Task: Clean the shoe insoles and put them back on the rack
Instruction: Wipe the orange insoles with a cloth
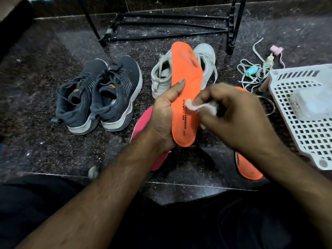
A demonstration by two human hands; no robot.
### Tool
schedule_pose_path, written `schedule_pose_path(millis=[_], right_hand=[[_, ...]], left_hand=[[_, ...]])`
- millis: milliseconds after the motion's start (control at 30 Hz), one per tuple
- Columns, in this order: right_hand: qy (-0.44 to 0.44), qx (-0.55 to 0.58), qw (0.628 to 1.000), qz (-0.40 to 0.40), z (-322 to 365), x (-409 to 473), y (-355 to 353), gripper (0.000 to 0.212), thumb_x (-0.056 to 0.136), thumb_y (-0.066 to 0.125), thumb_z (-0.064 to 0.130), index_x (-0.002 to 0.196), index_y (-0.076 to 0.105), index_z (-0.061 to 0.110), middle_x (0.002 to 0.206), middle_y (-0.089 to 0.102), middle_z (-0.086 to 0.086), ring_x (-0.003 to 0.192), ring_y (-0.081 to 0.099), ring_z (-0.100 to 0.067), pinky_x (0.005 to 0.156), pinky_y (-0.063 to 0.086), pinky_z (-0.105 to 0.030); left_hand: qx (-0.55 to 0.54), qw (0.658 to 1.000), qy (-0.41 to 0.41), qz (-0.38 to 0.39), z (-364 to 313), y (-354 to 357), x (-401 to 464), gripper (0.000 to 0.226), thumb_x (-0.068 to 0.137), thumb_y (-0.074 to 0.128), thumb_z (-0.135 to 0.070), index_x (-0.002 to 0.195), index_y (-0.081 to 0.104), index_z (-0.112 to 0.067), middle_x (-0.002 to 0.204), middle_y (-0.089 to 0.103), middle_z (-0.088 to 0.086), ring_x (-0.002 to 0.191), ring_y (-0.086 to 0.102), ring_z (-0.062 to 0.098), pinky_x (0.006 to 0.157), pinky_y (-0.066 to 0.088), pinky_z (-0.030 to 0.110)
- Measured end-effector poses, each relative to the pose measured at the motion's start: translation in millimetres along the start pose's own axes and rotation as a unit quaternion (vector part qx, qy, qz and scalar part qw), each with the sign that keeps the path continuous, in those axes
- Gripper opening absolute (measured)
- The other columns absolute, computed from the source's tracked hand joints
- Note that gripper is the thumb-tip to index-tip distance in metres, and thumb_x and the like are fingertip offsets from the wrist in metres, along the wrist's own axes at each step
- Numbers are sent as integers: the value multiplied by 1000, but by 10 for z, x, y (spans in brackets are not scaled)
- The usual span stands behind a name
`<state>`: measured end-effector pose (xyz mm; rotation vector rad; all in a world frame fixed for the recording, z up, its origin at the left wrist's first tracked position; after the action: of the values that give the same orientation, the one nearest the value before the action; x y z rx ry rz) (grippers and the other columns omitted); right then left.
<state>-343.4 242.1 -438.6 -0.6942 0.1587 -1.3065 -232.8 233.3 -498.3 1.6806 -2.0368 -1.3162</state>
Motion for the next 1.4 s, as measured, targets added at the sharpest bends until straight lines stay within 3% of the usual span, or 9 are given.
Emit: schedule_pose_path(millis=[133,300,500,600,733,900,1033,1200,1400], right_hand=[[42,-56,997,11,-117,5,75,20,79,69,7,90,69,24,82,65,10,70,56,2,69,42,-13],[2,25,991,133,113,-112,317,14,79,65,14,87,68,25,77,68,11,68,62,-7,67,51,-29],[56,-30,997,-38,-202,70,-83,16,81,68,13,90,69,26,80,70,7,71,67,-14,72,53,-30],[19,-62,996,66,-97,10,168,20,79,69,11,91,71,26,81,67,12,73,62,-7,70,42,-12],[-33,-21,980,196,96,-111,348,16,83,69,13,91,71,26,83,71,13,75,64,-3,73,52,-23],[24,67,997,36,-69,25,31,14,82,66,14,92,70,23,77,68,6,69,66,-19,67,55,-45],[24,-88,993,-71,-163,70,-92,18,81,67,10,93,71,22,82,61,6,73,54,-7,74,46,-25],[-54,-18,995,88,153,-75,340,18,82,65,10,94,68,22,87,65,4,79,58,-10,73,43,-24],[-158,-106,956,223,56,-27,178,11,84,67,11,93,70,16,90,63,5,81,57,-9,73,40,-17]], left_hand=[[6,1000,14,-14,38,-17,34,49,100,43,-40,117,66,-1,117,64,21,105,60,32,104,44,43],[34,999,-33,-21,74,-62,29,70,89,47,-56,122,60,4,120,64,25,111,63,33,100,49,43],[20,1000,3,-12,112,-34,35,53,104,31,-48,114,67,-9,101,72,11,89,67,22,83,54,37],[-15,1000,-2,8,97,-102,56,65,102,34,-53,121,65,0,122,63,18,112,62,29,105,47,42],[-28,998,-25,48,58,-153,83,81,92,37,-63,115,70,7,124,66,24,128,56,34,112,38,50],[-31,999,-14,38,108,-60,47,61,99,36,-55,117,68,-6,116,65,16,110,57,30,96,46,44],[-15,999,-31,41,210,20,-5,58,101,34,-55,112,73,-14,112,69,11,104,63,26,99,47,45],[-55,992,-71,92,161,-53,10,86,98,28,-68,121,68,6,125,66,23,124,59,32,112,41,45],[-24,995,-43,84,130,-63,34,79,100,27,-64,125,64,1,122,66,21,115,62,33,109,41,48]])
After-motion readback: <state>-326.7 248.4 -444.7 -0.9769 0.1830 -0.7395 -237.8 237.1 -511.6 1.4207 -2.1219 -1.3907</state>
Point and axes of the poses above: each hand's wrist, its own x-axis towards the middle knuckle, its own y-axis out of the palm, z = x × y, the point moved 6 cm from there along x, towards the middle knuckle
